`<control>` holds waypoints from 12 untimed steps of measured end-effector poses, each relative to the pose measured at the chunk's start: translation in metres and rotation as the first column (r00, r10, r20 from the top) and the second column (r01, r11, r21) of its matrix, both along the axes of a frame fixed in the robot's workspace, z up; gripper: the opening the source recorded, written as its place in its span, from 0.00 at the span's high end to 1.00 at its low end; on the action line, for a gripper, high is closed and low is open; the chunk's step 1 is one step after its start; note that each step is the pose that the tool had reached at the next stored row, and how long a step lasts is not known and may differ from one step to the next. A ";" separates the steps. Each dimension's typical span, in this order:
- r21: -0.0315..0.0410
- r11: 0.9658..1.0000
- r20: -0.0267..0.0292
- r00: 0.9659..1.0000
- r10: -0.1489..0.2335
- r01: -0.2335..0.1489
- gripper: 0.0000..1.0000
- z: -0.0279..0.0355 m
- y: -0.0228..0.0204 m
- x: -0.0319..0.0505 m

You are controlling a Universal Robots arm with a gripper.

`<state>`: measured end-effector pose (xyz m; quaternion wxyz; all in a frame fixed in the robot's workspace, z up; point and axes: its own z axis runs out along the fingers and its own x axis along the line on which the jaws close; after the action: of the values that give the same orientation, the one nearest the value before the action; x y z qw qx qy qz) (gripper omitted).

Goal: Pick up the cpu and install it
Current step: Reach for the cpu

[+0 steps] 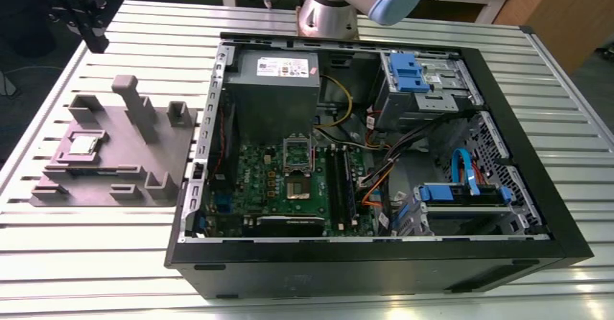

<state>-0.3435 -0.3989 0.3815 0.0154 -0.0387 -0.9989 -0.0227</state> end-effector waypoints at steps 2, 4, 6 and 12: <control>0.000 1.000 0.000 1.000 0.000 0.000 0.90 -0.0001 0.0000 -0.0020; 0.000 1.000 0.000 1.000 0.000 0.000 0.90 -0.0002 0.0000 -0.0037; 0.000 1.000 0.000 1.000 0.000 0.000 0.90 -0.0003 0.0000 -0.0056; 0.000 1.000 0.000 1.000 0.000 0.000 0.90 -0.0006 0.0000 -0.0127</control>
<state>-0.3561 -0.3989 0.3809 0.0154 -0.0387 -0.9989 -0.0227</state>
